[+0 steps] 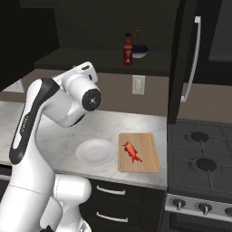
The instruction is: Pick the fish from the plate and place it on the cutting board. Then pick the condiment bottle from the cabinet and place it next to the cutting board.
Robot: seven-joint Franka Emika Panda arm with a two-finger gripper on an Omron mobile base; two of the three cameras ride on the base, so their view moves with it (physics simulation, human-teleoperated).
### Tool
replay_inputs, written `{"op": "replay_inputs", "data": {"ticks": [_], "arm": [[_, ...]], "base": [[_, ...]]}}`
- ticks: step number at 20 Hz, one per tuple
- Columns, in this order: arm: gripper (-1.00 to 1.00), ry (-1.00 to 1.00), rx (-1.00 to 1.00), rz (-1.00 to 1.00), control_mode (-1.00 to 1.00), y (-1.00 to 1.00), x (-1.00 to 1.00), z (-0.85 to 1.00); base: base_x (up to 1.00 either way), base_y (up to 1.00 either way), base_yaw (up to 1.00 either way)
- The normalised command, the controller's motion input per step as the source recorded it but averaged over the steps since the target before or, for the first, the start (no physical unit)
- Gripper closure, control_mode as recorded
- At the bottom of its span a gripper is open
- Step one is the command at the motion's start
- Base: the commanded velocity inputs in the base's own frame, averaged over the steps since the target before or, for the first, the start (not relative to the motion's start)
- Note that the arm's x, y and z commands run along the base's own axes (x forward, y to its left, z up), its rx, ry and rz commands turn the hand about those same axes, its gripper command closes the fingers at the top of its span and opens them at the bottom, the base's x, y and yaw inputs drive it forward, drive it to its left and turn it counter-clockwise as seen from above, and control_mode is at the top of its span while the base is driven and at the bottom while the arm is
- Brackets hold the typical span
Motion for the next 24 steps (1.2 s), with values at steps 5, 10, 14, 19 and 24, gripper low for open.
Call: {"op": "replay_inputs", "data": {"ticks": [5,10,14,19,24], "arm": [[-1.0,-0.03,0.0,-0.07,-1.0,-0.16,0.0,0.07],[-1.0,-0.03,-0.01,-0.05,-1.0,-0.25,0.0,0.0],[-1.0,-0.02,0.0,-0.04,-1.0,-0.24,0.01,0.0],[-1.0,0.0,0.0,-0.05,-1.0,-0.24,0.09,0.0],[-1.0,0.0,0.0,-0.08,-1.0,-0.26,0.19,0.0]], "base": [[0.0,0.0,0.0],[0.0,0.0,0.0],[0.0,0.0,0.0],[0.0,0.0,0.0],[0.0,0.0,0.0]]}}
